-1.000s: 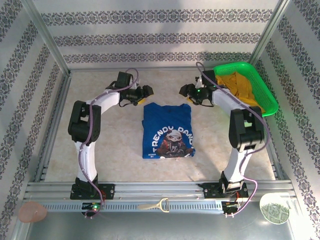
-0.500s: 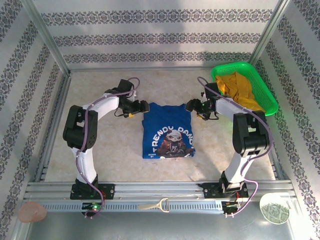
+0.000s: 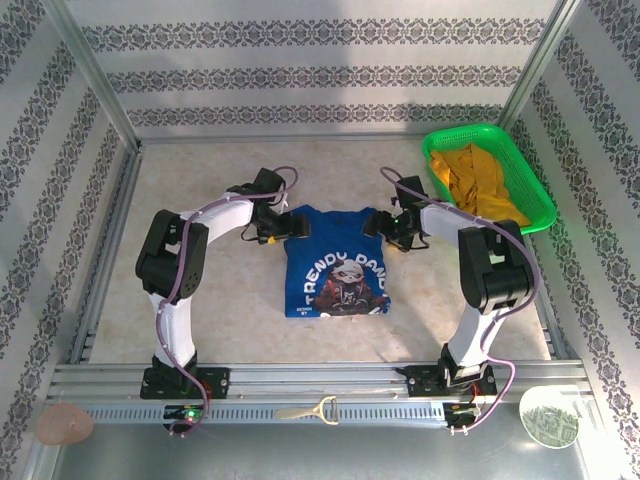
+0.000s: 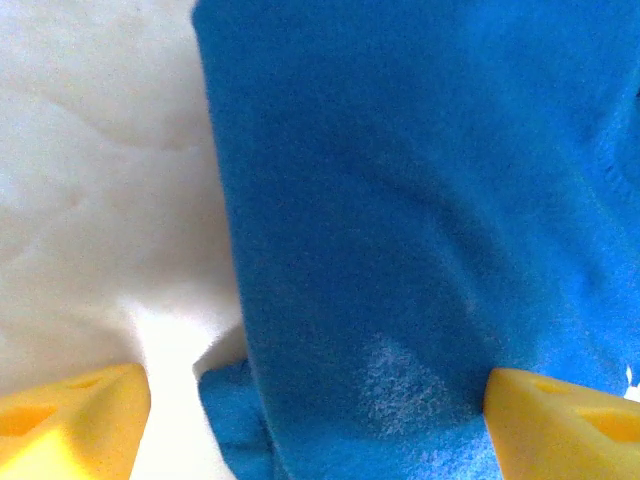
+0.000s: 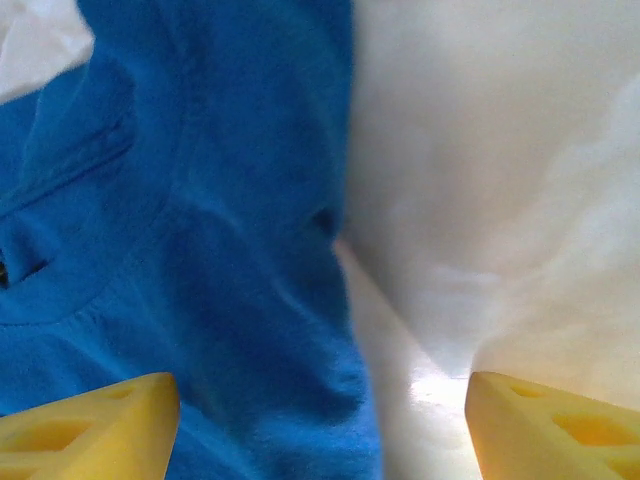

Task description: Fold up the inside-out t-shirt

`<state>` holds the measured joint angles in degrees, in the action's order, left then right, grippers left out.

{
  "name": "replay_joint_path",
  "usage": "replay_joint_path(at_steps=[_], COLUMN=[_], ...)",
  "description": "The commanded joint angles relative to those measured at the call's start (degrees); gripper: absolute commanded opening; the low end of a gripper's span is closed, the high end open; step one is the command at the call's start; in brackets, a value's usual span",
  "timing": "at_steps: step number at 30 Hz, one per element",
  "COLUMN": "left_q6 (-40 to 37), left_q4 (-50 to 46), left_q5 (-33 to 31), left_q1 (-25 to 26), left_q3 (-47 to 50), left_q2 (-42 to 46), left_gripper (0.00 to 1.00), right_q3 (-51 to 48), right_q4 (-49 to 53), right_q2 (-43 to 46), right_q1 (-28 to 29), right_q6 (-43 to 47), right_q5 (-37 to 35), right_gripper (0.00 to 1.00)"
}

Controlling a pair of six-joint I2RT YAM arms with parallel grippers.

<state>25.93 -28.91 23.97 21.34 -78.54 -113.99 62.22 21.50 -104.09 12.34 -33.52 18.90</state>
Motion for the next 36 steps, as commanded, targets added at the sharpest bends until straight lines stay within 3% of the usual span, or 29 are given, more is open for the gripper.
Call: replay_joint_path(at_steps=[1, 17, 26, 36], left_q6=[1.2, 5.3, 12.6, 12.4], left_q4=[2.2, 12.5, 26.4, 22.0], left_q5=[-0.1, 8.4, 12.8, 11.3], left_q1=[1.4, 2.5, 2.3, 2.8], left_q3=[0.6, 3.1, 8.1, 5.7], left_q2=[-1.3, -1.9, -1.6, -1.4], left_gripper=[0.87, 0.86, 0.80, 0.77], right_q3=[0.5, 2.2, -1.3, -1.7], right_q4=[-0.4, -6.0, -13.7, -14.5], right_q2=[-1.6, -3.5, -4.2, -4.8], right_q1=[2.2, 3.9, 1.1, 1.2], right_q6=[-0.7, -2.9, -7.2, -7.4], right_q5=[-1.2, 5.1, 9.0, 10.0], right_gripper=[0.76, 0.71, 0.67, 0.64])
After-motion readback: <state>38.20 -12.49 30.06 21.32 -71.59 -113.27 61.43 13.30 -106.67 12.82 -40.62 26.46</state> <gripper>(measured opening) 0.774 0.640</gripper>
